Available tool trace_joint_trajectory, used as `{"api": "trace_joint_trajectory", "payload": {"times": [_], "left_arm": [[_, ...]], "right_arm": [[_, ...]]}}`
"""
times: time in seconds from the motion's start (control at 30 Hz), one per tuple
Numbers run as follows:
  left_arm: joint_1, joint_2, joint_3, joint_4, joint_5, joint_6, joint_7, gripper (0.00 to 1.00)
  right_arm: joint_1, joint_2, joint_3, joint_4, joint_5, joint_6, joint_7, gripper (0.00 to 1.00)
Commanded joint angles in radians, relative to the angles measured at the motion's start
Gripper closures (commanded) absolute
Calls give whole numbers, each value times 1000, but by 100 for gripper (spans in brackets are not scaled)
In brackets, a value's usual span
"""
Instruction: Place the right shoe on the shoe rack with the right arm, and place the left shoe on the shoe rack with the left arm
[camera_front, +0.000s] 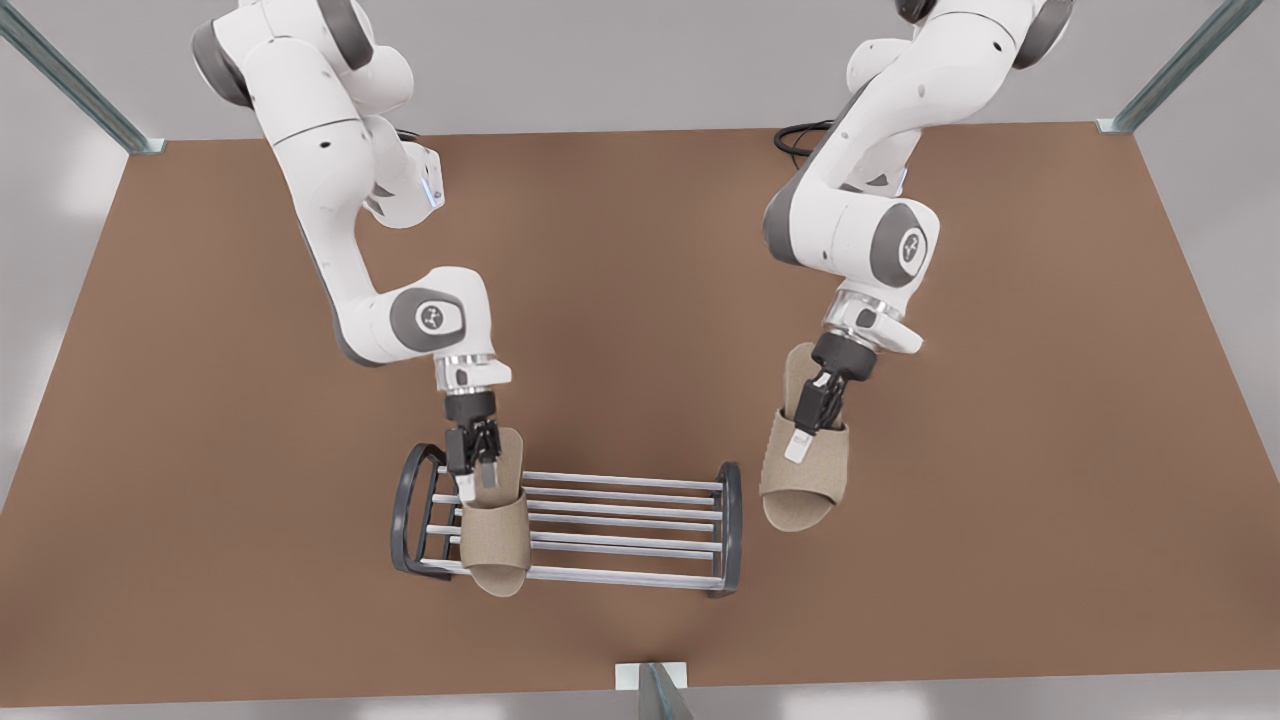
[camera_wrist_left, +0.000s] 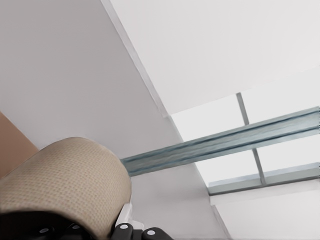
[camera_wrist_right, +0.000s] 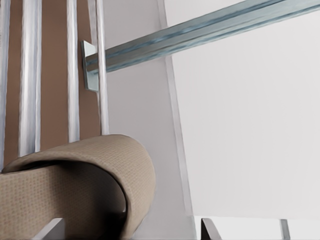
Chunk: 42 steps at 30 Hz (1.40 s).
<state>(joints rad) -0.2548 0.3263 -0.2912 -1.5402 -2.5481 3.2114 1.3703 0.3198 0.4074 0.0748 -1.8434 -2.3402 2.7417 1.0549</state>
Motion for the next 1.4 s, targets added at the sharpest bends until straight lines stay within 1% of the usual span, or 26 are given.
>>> {"api": "trace_joint_trajectory", "payload": {"times": [0.0, 0.1, 0.27, 0.37, 0.5, 0.53, 0.6, 0.67, 0.7, 0.73, 0.77, 0.8, 0.83, 0.87, 0.9, 0.93, 0.97, 1.0, 1.03, 1.07, 1.13, 1.17, 1.2, 1.23, 1.27, 1.37], "left_arm": [[-29, 16, 0, 29, 0, 30, -79, 79], [-67, 17, 0, 32, -14, 30, -83, 78], [-164, 79, 0, 135, -35, 65, -88, 78], [-225, 178, 3, 259, -34, 67, -89, 78], [-293, 287, 12, 391, -26, 65, -89, 78], [-313, 312, 15, 420, -24, 65, -89, 78], [-314, 398, 37, 517, -11, 56, -89, 78], [-313, 471, 58, 565, 14, 1, -89, 78], [-316, 485, 58, 574, 14, -1, -89, 78], [-328, 503, 58, 586, 14, -21, -91, 78], [-337, 519, 57, 597, 12, -22, -91, 78], [-343, 530, 58, 600, 12, -24, -91, 78], [-345, 542, 58, 611, 12, -42, -91, 78], [-345, 589, 60, 663, 12, -53, -91, 78], [-343, 603, 76, 674, 12, -88, -89, 78], [-343, 612, 95, 674, 12, -110, -89, 78], [-343, 626, 118, 674, 12, -145, -89, 78], [-343, 634, 136, 674, 12, -163, -89, 78], [-343, 642, 155, 674, 12, -186, -89, 78], [-342, 652, 161, 674, 12, -205, -89, 78], [-342, 662, 164, 675, 12, -231, -89, 76], [-342, 671, 169, 675, 12, -240, -89, 74], [-342, 672, 169, 675, 12, -246, -89, 58], [-340, 672, 169, 670, 12, -246, -89, 19], [-337, 672, 169, 664, 12, -246, -89, 0], [-337, 675, 170, 660, 14, -245, -88, 0]], "right_arm": [[-1, -22, 0, -19, -1, -2, -16, 0], [-2, -76, 2, -69, -1, 0, -13, 0], [-5, -208, 14, -181, -4, 13, -13, 0], [-88, -337, 40, -175, 39, 138, -9, 0], [-220, -392, 31, -129, 85, 236, -9, 0], [-274, -372, 14, -93, 90, 291, 39, 0], [-326, -342, -40, -73, 101, 305, 327, 0], [-481, -219, -4, 33, 426, 339, 387, 0], [-637, -150, 201, 47, 551, 235, 382, 0], [-697, -140, 309, 55, 669, 139, 330, 0], [-674, -159, 292, 41, 815, 128, 263, 0], [-588, -170, 269, 29, 907, -44, 260, 0], [-558, -171, 325, 73, 1281, -276, 26, 0], [-562, -197, 312, 159, 1704, -410, -360, 0], [-548, -237, 263, 188, 1993, -636, -663, 0], [-524, -255, 172, 240, 2197, -904, -745, 0], [-507, -268, 91, 247, 2296, -947, -883, 0], [-504, -251, 40, 343, 2308, -1102, -924, 0], [-449, -286, -29, 339, 2311, -1122, -991, 0], [-426, -291, -56, 316, 2336, -1171, -989, 0], [-423, -283, -50, 340, 2352, -1165, -983, 0], [-423, -282, -44, 337, 2349, -1156, -987, 0], [-421, -272, -43, 332, 2351, -1139, -987, 0], [-421, -271, -30, 336, 2352, -1062, -987, 0], [-435, -269, -40, 355, 2368, -1065, -981, 0], [-439, -269, -44, 388, 2422, -1065, -981, 0]]}}
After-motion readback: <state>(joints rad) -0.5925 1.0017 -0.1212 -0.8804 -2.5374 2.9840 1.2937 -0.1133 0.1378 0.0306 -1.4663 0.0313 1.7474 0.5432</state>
